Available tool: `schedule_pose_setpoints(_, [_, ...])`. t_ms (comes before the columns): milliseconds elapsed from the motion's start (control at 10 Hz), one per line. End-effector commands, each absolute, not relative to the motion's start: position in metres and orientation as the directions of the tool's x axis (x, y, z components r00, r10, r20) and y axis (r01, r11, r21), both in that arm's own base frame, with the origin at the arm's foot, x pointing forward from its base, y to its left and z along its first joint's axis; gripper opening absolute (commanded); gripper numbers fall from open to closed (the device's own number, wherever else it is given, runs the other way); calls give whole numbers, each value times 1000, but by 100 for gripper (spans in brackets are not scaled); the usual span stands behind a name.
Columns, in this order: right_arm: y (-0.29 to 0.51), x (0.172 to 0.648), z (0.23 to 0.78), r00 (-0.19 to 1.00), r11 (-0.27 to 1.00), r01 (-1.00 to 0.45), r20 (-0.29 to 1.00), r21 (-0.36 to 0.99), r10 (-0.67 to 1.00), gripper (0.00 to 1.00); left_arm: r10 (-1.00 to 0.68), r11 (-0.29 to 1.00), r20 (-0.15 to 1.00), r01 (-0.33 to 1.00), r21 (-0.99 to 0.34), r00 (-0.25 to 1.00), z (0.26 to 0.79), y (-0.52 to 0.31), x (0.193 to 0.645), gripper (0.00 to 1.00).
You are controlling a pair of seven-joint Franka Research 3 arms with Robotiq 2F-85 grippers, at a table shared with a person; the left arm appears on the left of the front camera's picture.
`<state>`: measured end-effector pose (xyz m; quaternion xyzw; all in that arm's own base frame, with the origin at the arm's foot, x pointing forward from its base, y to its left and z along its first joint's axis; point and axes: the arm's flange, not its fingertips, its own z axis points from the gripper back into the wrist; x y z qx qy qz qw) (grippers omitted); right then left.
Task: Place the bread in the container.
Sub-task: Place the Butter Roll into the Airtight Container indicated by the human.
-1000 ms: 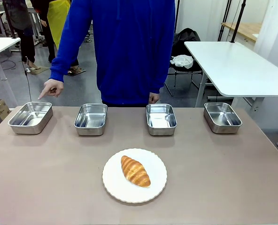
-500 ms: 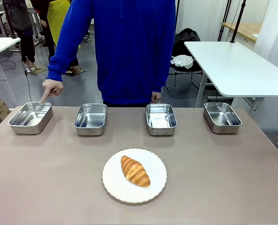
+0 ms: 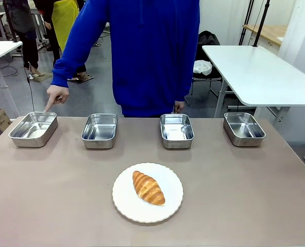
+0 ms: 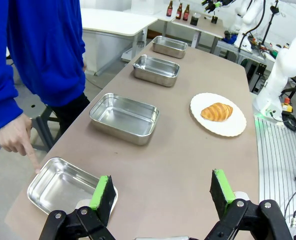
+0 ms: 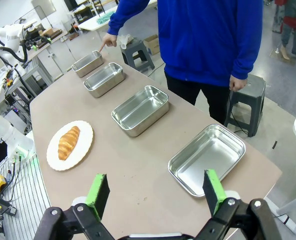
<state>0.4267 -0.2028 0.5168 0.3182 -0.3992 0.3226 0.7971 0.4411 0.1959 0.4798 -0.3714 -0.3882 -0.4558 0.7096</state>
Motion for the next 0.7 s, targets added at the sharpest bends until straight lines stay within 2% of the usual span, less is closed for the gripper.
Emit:
schedule_pose_setpoints(0, [-202,427,519,467,586,-772,845,246,260,100,-359,304,894,939,-160,269,482,196,439,100])
schedule_pose_setpoints(600, [-202,427,519,467,586,-772,845,246,260,100,-359,304,894,939,-160,269,482,196,439,100])
